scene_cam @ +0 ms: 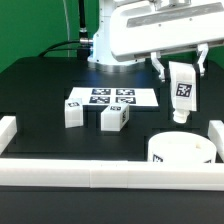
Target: Assemble stool
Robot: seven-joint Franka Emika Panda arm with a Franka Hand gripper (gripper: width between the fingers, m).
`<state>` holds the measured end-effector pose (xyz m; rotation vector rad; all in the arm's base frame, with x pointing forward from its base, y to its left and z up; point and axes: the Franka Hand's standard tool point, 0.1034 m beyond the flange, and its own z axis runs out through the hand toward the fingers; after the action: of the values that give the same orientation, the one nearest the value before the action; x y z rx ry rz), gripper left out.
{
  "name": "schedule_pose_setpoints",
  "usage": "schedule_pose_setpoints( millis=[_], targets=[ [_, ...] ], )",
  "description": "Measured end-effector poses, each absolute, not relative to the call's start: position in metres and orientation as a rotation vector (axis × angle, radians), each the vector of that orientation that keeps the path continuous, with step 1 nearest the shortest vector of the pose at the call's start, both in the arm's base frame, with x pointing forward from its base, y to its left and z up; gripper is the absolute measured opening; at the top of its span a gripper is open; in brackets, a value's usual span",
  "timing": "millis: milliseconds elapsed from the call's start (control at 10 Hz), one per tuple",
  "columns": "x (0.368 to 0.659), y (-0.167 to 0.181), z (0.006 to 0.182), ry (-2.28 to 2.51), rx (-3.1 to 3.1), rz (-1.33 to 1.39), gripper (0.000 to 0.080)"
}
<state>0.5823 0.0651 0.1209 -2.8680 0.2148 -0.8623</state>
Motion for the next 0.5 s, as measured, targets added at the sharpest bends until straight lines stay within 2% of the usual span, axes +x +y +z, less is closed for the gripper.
schedule_pose_setpoints(
  millis=[500],
  targets=[
    [0.615,0.069,0.115,0.218,-2.839,-0.898,0.0328]
  ],
)
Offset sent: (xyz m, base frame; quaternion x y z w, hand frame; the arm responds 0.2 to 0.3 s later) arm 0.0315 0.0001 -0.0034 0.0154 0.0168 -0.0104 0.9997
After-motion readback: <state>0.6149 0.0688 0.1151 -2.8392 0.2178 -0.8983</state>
